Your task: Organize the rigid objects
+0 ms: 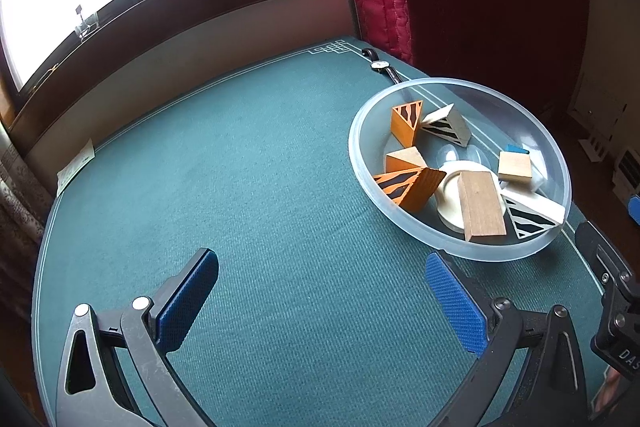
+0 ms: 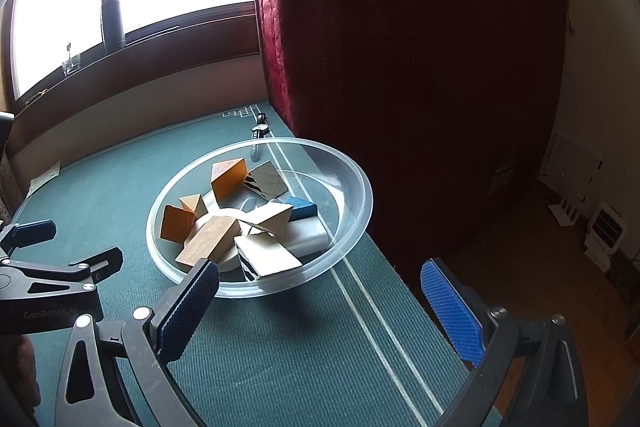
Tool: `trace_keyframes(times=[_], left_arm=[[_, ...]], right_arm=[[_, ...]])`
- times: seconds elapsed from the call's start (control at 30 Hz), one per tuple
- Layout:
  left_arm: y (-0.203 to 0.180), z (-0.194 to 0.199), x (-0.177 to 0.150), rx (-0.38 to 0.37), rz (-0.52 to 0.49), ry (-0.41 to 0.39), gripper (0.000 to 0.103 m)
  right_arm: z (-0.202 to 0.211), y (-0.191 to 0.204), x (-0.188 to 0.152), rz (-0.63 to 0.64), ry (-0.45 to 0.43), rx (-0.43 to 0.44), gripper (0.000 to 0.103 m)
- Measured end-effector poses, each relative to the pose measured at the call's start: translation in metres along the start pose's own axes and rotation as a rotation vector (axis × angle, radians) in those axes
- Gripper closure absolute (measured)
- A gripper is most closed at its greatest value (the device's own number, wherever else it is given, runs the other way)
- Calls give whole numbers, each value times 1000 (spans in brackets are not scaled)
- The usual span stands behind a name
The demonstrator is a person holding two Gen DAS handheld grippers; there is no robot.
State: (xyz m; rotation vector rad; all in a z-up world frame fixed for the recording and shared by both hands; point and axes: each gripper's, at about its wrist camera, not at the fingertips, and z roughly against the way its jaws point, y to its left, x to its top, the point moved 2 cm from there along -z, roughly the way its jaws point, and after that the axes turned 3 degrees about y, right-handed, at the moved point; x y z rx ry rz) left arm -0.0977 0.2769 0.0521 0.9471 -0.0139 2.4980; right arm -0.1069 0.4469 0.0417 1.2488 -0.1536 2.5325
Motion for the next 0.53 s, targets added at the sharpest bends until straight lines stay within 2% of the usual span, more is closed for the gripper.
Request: trace_keyframes(times=[0.2,0.37,0.53], left_arm=[[-8,0,0,-16,-28,-5,0],[-12,5,-2,-27,-40,-40,0],[-11,-1,-2,-62,-41,7,0]], right_arm=[[-1,-1,-2,-3,5,4,0],[-3,-1,-1,-6,12,8,0],[-5,0,-2,-7,19,17,0]])
